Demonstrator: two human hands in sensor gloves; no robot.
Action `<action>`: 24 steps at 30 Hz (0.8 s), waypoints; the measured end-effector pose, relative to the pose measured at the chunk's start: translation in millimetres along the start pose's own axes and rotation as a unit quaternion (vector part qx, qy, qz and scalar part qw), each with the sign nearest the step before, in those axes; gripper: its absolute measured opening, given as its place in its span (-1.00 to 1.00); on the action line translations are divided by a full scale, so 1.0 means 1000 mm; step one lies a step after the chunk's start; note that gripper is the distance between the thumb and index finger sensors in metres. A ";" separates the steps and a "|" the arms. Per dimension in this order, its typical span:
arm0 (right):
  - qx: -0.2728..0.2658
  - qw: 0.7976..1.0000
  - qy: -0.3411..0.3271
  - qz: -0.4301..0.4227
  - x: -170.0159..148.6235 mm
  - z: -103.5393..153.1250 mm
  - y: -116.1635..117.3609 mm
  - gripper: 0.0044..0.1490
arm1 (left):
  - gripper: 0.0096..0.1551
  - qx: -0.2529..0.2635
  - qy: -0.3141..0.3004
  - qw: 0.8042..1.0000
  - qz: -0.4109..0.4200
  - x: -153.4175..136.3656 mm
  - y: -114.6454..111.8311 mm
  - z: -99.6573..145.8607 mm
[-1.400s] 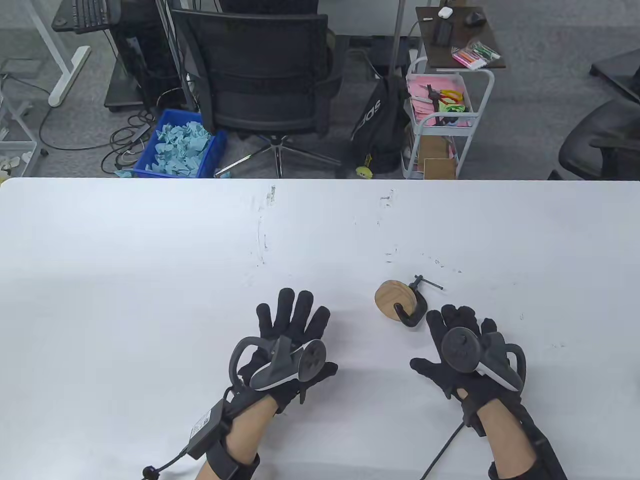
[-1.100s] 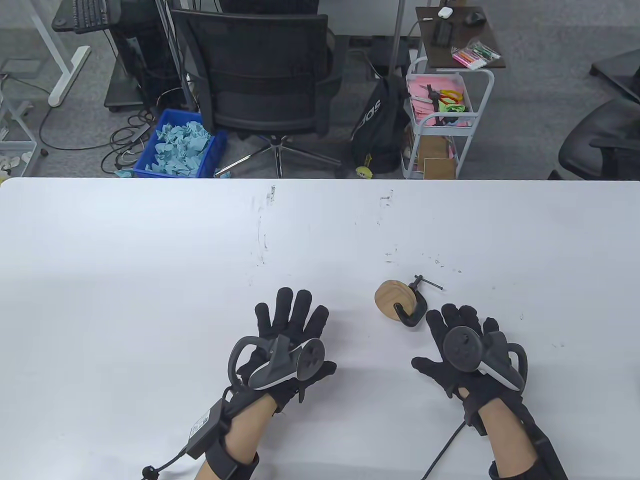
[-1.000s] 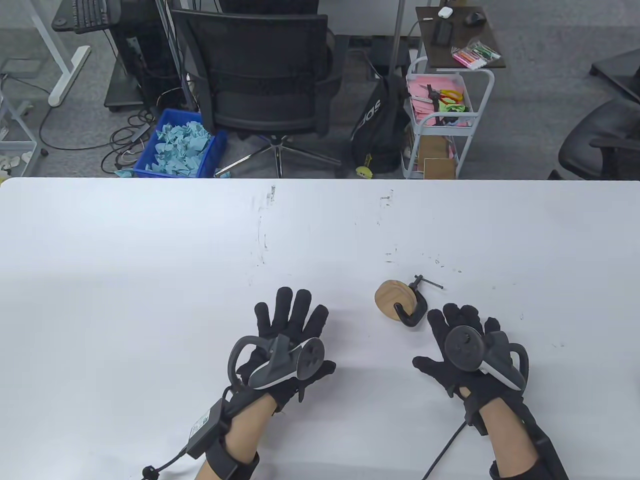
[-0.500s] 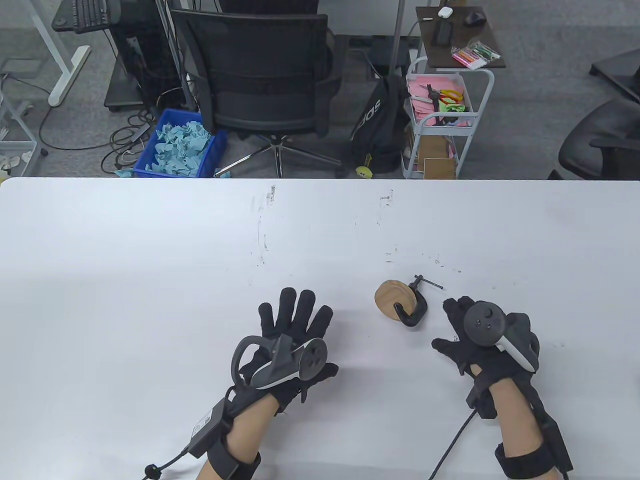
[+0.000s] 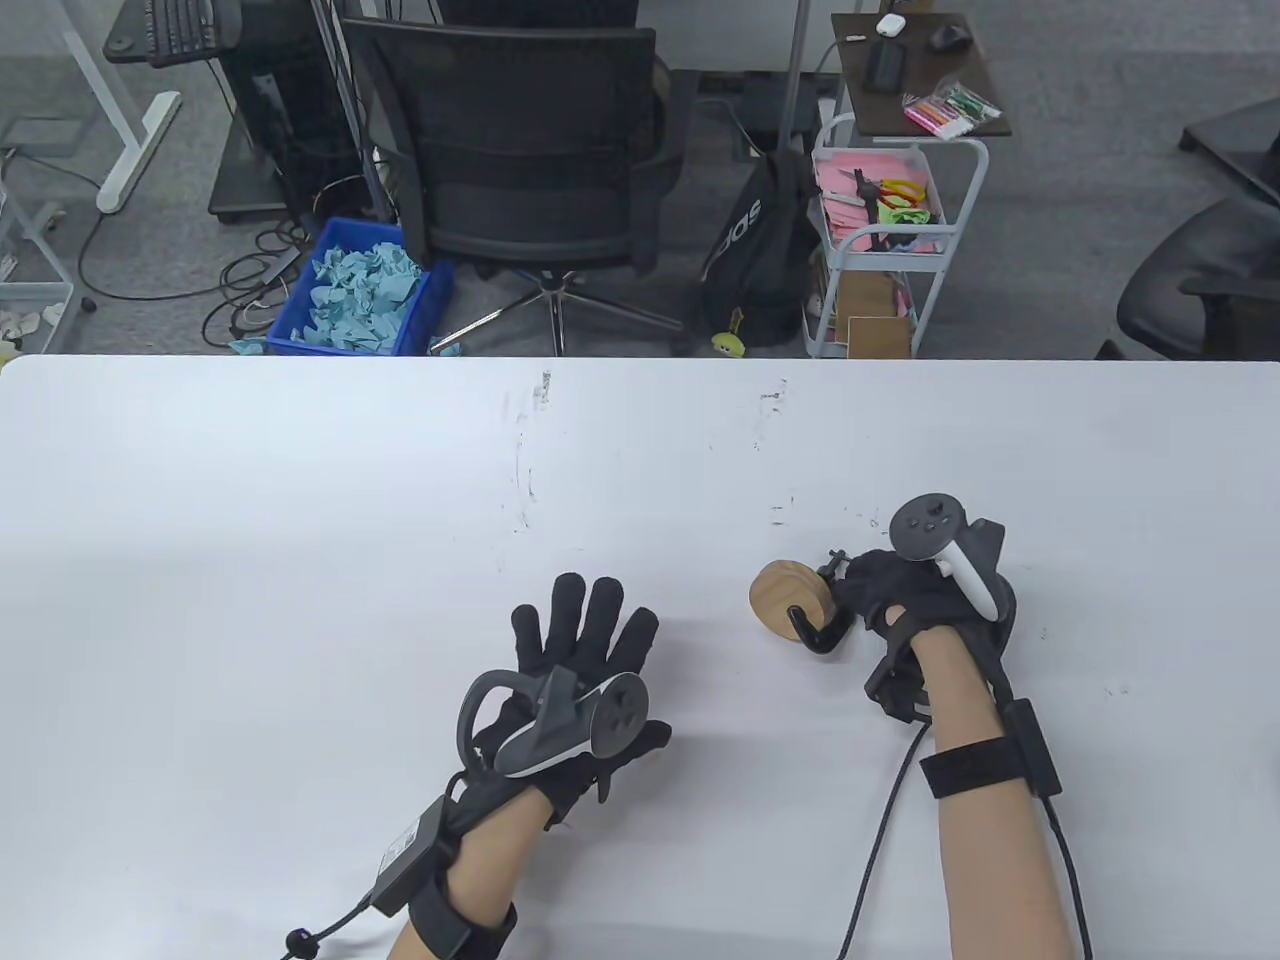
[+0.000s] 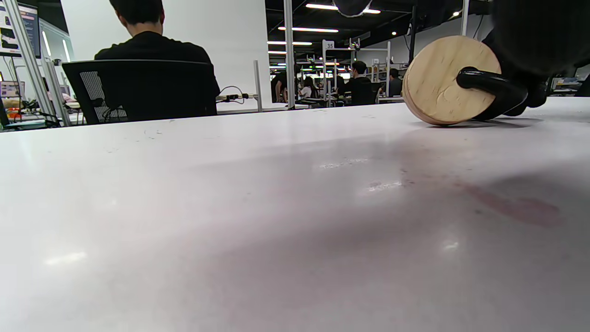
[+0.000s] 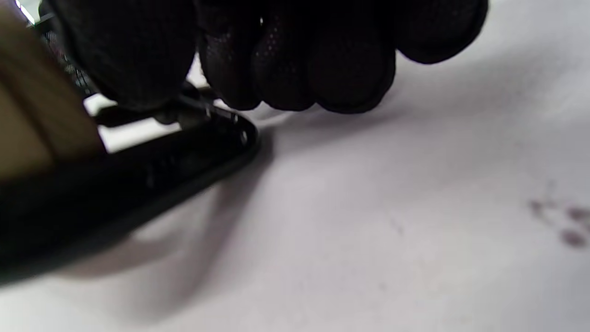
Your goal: Unscrew the clamp open
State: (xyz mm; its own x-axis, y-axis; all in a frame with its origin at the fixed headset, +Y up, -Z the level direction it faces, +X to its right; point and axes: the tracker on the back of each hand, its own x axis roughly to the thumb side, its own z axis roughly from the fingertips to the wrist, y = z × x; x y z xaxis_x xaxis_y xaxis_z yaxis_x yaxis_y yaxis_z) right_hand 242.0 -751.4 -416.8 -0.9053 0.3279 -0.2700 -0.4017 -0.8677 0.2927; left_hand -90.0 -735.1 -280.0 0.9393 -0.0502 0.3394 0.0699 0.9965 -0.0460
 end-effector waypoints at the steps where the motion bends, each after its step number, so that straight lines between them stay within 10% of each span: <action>1: -0.002 1.000 -0.003 0.001 0.002 -0.001 0.002 -0.22 | 0.23 -0.001 0.000 1.000 -0.002 0.000 0.000 0.000; 16: -0.064 0.997 0.002 0.037 0.007 0.012 0.018 -0.41 | 0.22 -0.005 0.004 1.000 -0.010 0.002 -0.001 -0.001; 24: -0.069 0.990 -0.051 -0.110 -0.010 0.039 0.006 -0.45 | 0.22 -0.006 0.002 1.000 -0.006 0.001 -0.001 0.000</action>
State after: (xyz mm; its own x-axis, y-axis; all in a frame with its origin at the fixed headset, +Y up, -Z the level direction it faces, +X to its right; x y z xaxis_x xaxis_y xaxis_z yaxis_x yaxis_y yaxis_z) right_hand 242.6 -745.4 -376.3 -0.8104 0.5440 -0.2173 -0.5738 -0.8119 0.1075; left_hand -88.8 -735.8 -279.9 0.9395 -0.0627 0.3367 0.0853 0.9949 -0.0529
